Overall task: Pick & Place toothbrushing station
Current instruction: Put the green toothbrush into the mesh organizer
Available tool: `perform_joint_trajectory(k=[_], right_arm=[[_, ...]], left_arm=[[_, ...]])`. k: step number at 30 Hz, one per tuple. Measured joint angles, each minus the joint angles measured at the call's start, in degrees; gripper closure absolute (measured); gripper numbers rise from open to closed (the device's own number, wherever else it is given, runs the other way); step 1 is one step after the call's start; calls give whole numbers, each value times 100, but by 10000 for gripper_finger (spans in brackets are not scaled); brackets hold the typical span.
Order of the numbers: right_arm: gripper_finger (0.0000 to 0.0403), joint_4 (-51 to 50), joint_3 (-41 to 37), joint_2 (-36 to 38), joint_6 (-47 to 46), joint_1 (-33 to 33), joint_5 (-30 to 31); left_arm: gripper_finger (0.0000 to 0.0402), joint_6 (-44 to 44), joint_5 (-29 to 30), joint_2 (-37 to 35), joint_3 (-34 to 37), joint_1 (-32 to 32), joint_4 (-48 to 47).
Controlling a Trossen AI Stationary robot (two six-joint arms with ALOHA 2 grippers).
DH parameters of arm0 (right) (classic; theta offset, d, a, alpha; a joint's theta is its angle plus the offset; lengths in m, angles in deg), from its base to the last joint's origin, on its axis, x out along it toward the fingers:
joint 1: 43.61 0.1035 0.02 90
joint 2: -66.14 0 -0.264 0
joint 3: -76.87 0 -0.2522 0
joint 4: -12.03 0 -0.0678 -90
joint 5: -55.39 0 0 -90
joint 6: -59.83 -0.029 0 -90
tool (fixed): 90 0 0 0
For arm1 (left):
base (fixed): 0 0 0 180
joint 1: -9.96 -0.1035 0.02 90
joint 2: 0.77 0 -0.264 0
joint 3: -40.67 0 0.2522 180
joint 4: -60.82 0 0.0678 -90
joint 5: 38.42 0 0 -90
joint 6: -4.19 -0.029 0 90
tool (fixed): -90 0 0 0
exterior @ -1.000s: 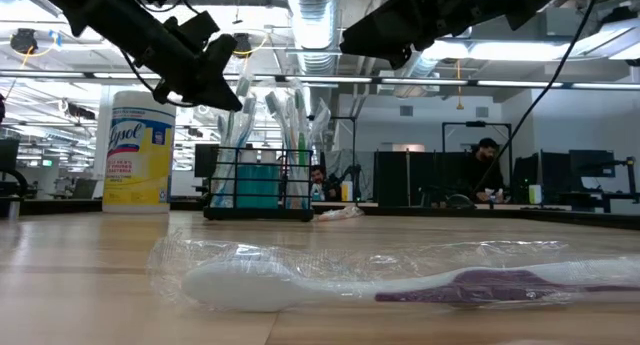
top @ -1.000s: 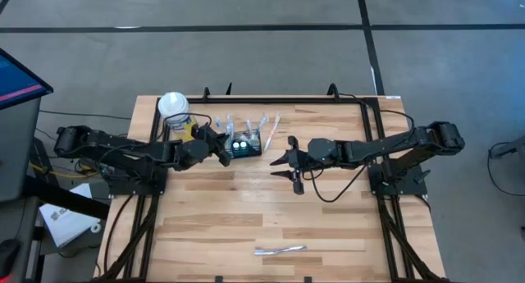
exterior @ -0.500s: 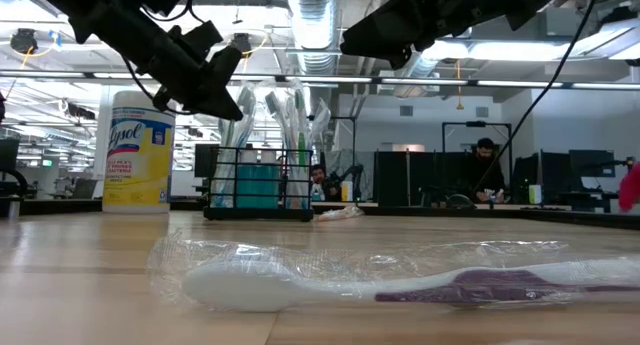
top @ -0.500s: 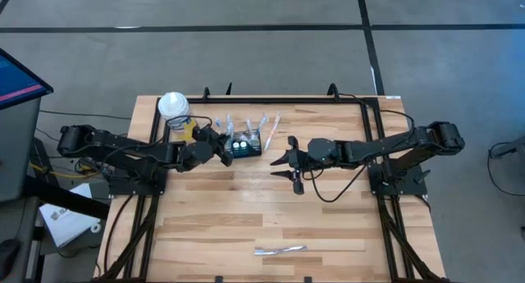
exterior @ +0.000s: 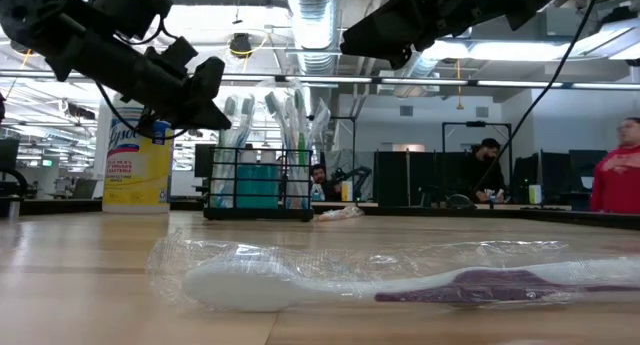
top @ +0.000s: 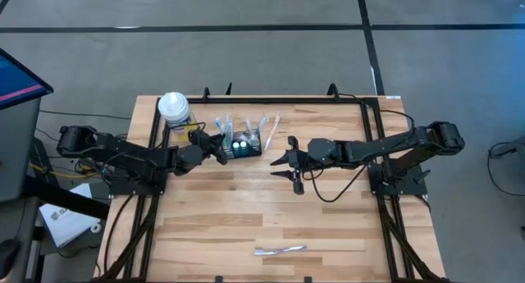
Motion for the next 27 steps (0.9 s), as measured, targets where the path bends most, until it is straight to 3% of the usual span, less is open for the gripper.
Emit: perform_joint_trajectory(k=[6, 19, 27], right_arm=[[276, 3, 0, -2, 0, -3, 0], [276, 1, 0, -1, 0, 0, 0], [276, 1, 0, 1, 0, 2, 0]], left_arm=[[382, -6, -35, 1, 0, 0, 1], [320, -128, -199, 17, 20, 2, -49], [314, -141, -187, -59, 20, 2, 15]])
